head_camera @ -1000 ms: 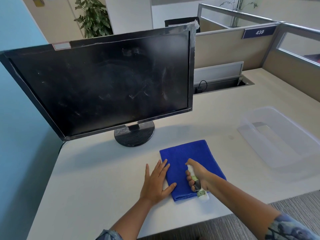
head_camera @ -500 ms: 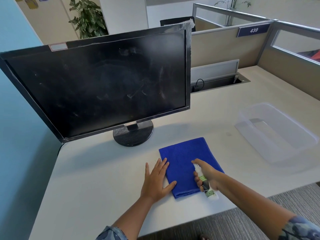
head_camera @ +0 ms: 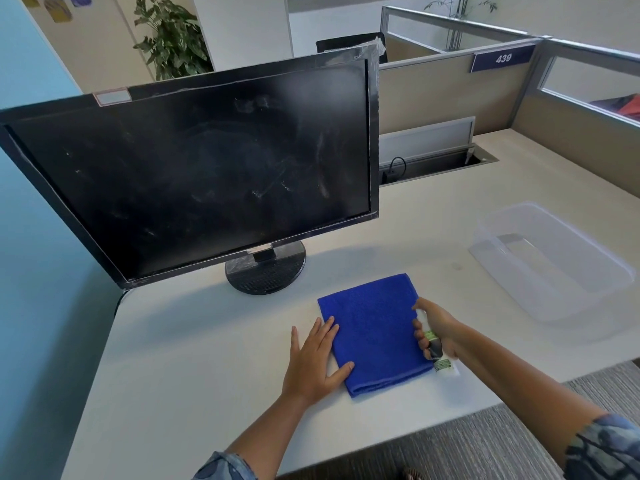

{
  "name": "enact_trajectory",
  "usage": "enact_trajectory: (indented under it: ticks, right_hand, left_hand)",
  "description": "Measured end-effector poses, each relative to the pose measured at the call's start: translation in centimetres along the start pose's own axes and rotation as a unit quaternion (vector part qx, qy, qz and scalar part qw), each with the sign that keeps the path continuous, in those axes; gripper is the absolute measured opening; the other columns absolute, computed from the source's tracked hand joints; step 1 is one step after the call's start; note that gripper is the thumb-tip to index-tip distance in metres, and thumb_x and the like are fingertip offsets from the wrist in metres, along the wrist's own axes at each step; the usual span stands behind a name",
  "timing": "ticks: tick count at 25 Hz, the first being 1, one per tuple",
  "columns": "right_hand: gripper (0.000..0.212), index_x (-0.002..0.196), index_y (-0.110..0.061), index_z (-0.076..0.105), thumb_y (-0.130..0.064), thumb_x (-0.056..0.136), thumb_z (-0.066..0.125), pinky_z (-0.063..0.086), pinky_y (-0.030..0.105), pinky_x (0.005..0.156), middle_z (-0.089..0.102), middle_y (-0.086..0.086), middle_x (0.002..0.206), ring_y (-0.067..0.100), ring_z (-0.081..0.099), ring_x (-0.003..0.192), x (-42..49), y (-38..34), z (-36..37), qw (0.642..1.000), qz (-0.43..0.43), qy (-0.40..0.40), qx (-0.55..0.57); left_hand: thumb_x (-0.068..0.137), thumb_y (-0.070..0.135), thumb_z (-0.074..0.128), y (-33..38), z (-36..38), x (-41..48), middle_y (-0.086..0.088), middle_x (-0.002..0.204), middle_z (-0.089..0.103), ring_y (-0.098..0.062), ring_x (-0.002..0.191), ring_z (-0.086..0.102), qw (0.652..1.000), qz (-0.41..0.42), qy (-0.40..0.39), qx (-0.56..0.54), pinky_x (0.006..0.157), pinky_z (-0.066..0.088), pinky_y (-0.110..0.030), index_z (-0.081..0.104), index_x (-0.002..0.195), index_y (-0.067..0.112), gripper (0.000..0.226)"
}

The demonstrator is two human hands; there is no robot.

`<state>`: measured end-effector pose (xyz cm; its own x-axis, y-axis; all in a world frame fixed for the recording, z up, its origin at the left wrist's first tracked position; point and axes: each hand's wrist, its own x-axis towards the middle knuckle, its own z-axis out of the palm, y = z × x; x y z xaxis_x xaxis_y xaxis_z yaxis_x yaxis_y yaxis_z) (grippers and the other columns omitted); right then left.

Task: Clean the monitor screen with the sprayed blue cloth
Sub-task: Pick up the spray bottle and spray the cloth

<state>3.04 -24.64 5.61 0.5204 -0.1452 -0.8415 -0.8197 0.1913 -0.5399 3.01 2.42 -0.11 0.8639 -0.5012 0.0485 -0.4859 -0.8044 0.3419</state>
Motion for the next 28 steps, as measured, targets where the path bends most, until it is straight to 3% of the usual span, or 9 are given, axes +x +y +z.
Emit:
enact_trajectory:
  ticks: [10,16,28]
  right_hand:
    - [0.049,0.056,-0.01,0.051,-0.051,0.083,0.055,0.039,0.02,0.04,0.05,0.003,0.045,0.016,0.041,0.031,1.4,-4.2,3.1,1.0,-0.008,-0.022,-0.016]
    - [0.042,0.052,-0.012,0.05,-0.041,0.081,0.051,0.038,0.02,0.043,0.049,0.002,0.044,0.015,0.039,0.032,1.7,-4.1,5.5,0.999,-0.026,-0.013,-0.045]
    - [0.046,0.053,-0.014,0.05,-0.049,0.083,0.049,0.038,0.02,0.043,0.05,0.002,0.047,0.015,0.04,0.036,0.7,-1.4,8.8,0.989,0.007,-0.079,-0.121]
  left_hand:
    - [0.084,0.071,0.031,0.1,0.0,0.0,0.012,0.156,0.013,-0.009,0.144,0.005,1.0,0.0,0.006,-0.002,0.115,-0.012,-0.049,0.022,0.147,0.025,0.079]
    - [0.083,0.071,0.031,0.0,0.0,0.0,0.013,0.156,0.011,-0.008,0.144,0.003,1.0,-0.002,0.006,-0.001,0.114,-0.014,-0.048,0.022,0.147,0.026,0.079]
    - [0.084,0.07,0.034,-0.1,0.0,-0.1,0.015,0.155,0.008,-0.005,0.143,-0.001,1.0,0.003,0.009,-0.009,0.115,-0.014,-0.047,0.02,0.148,0.024,0.08]
